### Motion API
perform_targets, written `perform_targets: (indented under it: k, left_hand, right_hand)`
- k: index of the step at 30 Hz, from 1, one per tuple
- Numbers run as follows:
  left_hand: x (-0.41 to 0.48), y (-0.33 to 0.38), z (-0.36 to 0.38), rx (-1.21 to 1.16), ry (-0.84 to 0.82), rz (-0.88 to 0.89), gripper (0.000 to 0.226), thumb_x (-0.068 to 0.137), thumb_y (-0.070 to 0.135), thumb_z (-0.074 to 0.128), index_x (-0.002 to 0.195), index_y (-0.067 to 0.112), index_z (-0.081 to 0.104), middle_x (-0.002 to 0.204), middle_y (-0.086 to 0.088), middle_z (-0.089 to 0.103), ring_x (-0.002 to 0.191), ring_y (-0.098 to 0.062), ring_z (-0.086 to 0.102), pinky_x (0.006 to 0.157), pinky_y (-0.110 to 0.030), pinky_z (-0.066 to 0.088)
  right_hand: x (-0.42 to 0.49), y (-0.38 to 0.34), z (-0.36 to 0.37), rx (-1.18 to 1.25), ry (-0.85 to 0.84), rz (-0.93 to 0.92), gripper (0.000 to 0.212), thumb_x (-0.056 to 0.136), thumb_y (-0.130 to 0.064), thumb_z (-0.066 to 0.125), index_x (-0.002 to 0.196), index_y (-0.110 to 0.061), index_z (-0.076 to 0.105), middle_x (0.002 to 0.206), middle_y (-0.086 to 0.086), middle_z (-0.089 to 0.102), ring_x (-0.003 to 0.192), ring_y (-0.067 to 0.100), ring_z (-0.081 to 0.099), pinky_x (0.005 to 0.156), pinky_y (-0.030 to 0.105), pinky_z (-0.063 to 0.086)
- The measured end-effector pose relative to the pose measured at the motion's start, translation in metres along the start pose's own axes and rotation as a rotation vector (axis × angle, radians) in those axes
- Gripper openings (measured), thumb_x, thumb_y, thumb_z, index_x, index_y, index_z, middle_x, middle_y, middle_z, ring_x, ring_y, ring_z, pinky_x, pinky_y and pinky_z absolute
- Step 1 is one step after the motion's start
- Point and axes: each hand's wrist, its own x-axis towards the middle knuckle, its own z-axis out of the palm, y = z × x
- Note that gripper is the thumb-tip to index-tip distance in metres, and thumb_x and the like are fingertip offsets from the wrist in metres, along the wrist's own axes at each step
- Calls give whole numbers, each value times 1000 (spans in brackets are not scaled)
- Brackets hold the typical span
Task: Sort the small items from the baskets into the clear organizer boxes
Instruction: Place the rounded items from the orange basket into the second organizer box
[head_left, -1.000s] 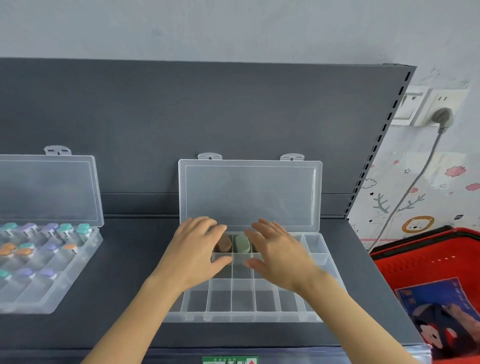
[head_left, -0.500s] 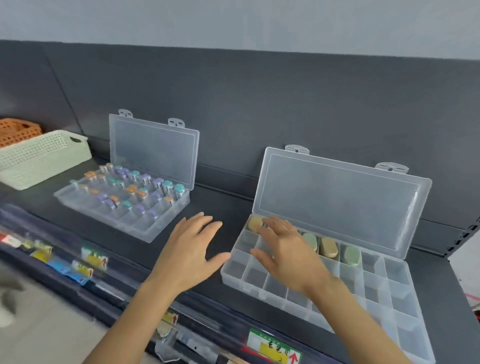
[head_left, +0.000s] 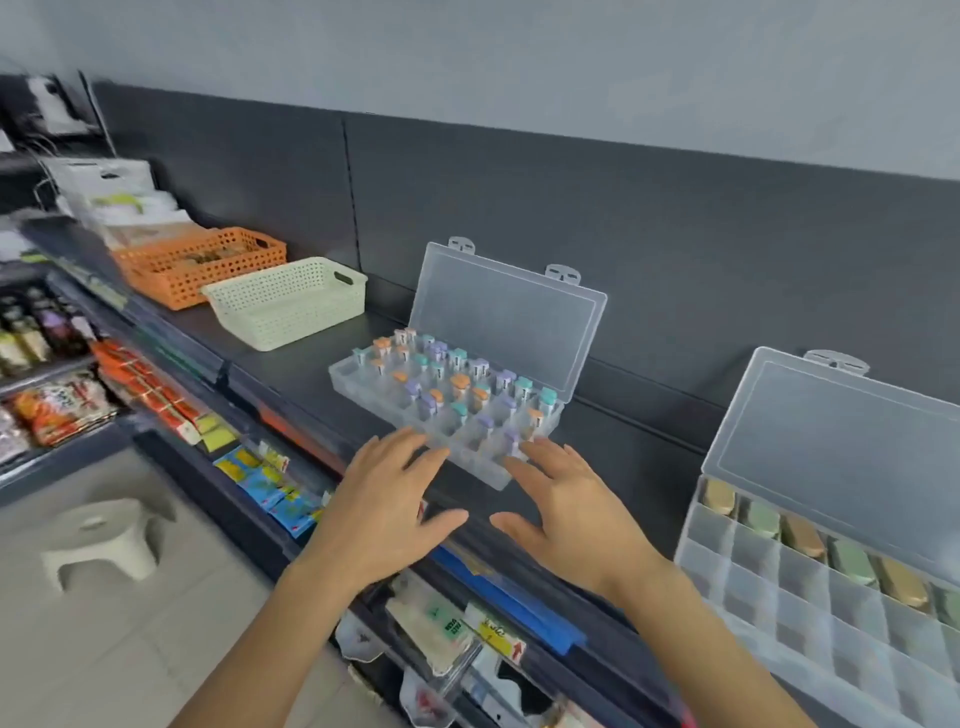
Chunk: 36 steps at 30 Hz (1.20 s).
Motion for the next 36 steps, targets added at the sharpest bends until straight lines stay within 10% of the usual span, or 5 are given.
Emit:
perform_targets:
  k: [36]
  left_hand:
    - [-6, -463, -40, 60, 72, -555, 68, 78, 65, 44, 123, 18, 60, 126, -5, 59, 120, -28, 52, 99, -44, 42]
  right_hand:
    - [451, -275, 167, 221, -9, -453, 51, 87, -33, 63, 129, -7, 52, 129, 12, 52, 126, 31, 43, 110, 42, 28]
